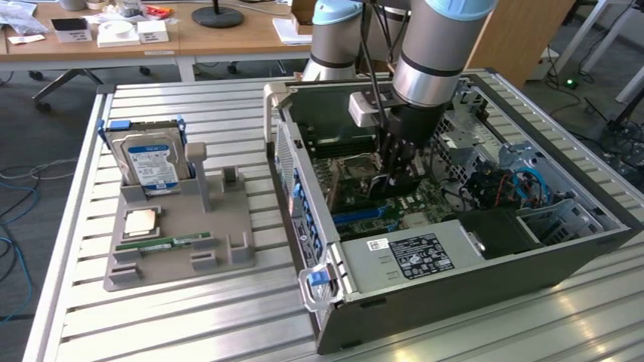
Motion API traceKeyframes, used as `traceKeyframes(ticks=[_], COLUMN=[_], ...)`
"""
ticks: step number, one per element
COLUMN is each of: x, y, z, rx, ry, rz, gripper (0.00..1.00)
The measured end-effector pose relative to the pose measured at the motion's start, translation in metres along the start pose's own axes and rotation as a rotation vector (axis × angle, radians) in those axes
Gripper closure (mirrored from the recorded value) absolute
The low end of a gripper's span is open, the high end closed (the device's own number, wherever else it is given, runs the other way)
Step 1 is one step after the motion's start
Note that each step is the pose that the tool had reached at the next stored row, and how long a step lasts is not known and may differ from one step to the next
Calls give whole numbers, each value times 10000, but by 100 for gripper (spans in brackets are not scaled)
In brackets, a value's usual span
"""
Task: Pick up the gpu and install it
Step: 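Insert the gpu into the slot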
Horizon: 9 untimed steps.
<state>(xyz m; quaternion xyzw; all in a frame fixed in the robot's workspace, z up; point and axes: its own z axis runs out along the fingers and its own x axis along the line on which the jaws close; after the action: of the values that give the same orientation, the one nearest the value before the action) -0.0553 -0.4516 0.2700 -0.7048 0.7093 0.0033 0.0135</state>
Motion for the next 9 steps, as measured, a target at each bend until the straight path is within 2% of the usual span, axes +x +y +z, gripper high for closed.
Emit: traceKeyframes(ticks=[9], x=[0], y=[17], z=[11], rx=[2], ry=[-2], rz=[1], gripper=[74])
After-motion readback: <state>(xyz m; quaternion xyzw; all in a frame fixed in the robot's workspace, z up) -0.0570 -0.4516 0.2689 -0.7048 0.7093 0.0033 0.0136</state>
